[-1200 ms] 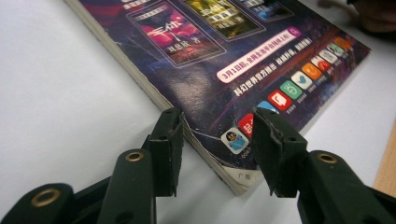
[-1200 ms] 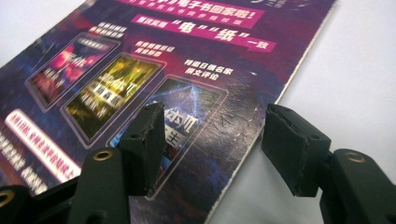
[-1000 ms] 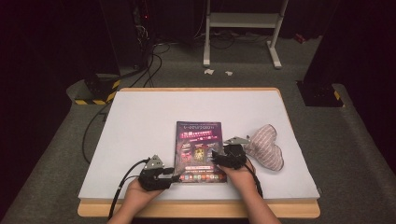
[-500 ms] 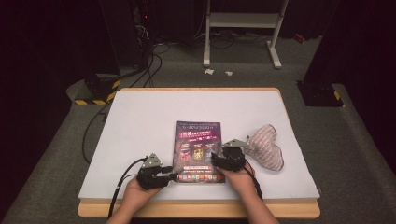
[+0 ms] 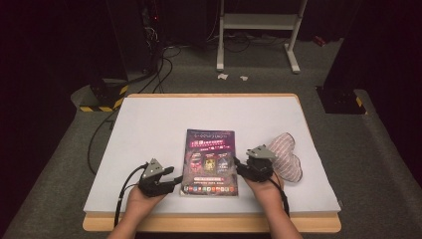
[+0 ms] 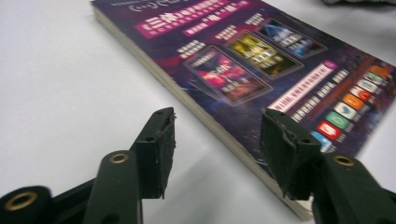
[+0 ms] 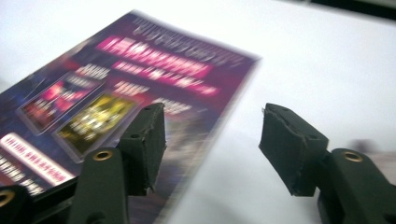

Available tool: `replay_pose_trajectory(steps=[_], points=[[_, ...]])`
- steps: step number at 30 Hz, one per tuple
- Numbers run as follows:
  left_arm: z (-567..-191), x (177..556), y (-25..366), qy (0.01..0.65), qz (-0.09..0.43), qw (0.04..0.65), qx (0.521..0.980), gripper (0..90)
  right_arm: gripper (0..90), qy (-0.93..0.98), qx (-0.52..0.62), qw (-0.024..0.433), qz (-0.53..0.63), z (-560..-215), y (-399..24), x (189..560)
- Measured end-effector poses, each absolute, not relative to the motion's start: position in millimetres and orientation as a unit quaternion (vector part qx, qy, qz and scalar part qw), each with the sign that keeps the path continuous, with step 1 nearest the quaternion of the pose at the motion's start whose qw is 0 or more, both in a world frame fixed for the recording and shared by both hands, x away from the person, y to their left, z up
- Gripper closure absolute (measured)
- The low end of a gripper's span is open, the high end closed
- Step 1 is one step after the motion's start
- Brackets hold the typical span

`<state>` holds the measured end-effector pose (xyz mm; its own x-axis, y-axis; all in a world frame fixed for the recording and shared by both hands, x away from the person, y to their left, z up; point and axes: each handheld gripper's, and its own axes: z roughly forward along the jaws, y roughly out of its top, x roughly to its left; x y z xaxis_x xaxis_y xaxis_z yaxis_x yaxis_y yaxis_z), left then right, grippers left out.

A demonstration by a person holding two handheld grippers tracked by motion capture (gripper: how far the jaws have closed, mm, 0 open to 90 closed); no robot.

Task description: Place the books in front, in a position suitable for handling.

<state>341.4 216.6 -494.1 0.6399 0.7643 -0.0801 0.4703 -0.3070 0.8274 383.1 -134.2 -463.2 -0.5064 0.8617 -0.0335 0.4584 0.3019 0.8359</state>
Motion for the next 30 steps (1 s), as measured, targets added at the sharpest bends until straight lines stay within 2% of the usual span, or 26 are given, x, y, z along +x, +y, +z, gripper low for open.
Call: replay_pose_trajectory(steps=[2,10,15,19,24,26,30], points=[[-494.3,345.0,221.0,0.399,0.166,0.438,0.788,42.6,38.1,0.758,0.435,0.272,0.402,-455.4,-149.8,381.4],[-498.2,356.9,233.7,0.420,0.175,0.428,0.781,37.7,33.0,0.729,0.473,0.303,0.391,-447.4,-206.1,379.8],[-500.7,360.4,235.1,0.424,0.169,0.426,0.781,36.7,25.3,0.722,0.501,0.299,0.372,-452.3,-231.1,384.1],[-500.8,361.6,235.4,0.425,0.169,0.422,0.783,32.3,21.7,0.720,0.532,0.269,0.356,-472.4,-243.4,396.2],[-499.2,362.1,234.4,0.426,0.169,0.413,0.787,30.3,26.6,0.731,0.549,0.231,0.333,-492.3,-246.2,408.2],[-498.6,362.4,235.1,0.432,0.160,0.420,0.782,30.3,33.2,0.738,0.543,0.234,0.325,-495.6,-245.0,409.6],[-496.1,362.0,237.0,0.432,0.158,0.430,0.777,29.5,54.0,0.746,0.531,0.250,0.315,-496.2,-243.8,408.5]])
